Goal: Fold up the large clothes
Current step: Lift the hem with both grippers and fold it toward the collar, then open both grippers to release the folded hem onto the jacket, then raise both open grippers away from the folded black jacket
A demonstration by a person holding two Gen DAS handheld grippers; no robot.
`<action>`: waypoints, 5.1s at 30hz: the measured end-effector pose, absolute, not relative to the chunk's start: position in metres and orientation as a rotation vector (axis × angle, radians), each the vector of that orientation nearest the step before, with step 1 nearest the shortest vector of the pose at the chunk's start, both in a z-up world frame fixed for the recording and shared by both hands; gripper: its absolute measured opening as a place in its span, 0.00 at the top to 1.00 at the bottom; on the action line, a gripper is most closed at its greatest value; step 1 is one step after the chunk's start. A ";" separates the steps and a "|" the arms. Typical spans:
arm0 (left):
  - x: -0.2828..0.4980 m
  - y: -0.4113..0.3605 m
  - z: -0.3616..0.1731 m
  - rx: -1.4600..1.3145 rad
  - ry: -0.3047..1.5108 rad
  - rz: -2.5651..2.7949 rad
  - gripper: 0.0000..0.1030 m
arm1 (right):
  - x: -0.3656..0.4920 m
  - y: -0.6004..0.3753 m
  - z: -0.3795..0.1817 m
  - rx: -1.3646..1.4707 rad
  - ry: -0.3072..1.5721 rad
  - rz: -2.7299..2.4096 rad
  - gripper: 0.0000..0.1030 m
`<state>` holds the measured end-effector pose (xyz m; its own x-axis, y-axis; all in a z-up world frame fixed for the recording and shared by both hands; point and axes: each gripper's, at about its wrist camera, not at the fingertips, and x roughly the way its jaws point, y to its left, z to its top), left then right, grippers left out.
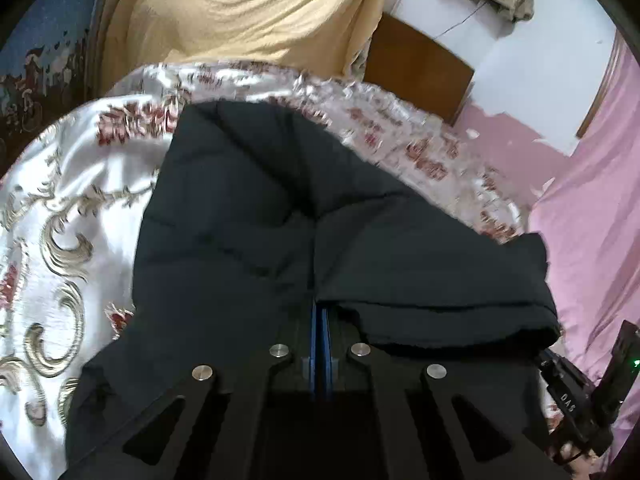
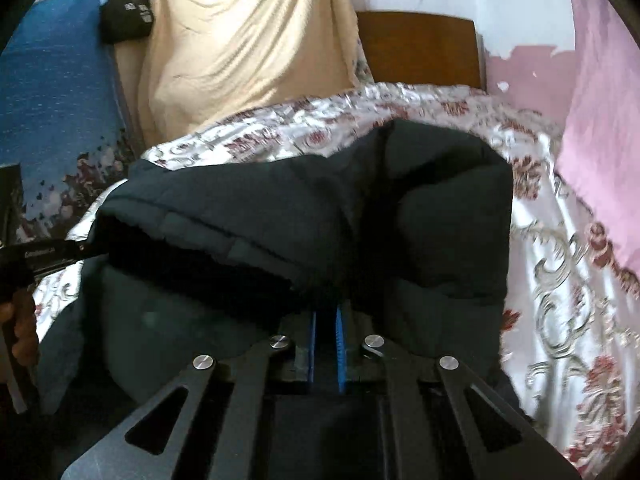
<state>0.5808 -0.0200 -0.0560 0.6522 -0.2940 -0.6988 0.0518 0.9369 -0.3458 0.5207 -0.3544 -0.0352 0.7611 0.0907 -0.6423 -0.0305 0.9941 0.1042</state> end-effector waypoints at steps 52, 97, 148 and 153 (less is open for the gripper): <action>0.669 -0.100 -0.073 0.064 0.963 -0.373 0.96 | 0.639 -0.351 -0.080 0.070 0.902 0.173 0.99; 0.500 -0.026 0.048 -0.171 0.659 -0.206 0.04 | 0.480 -0.358 0.036 0.208 0.616 0.162 0.20; 0.190 -0.011 0.070 0.119 0.607 -0.270 0.00 | 0.145 -0.315 0.086 -0.061 0.524 0.148 0.02; 0.183 -0.018 0.036 0.260 0.711 -0.317 0.00 | 0.144 -0.314 0.065 -0.113 0.623 0.146 0.02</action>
<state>0.1828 -0.0181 0.0357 0.7135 -0.1948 -0.6731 0.3699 0.9206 0.1256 0.1438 -0.3140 0.0652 0.8022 0.1016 -0.5884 -0.1696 0.9836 -0.0615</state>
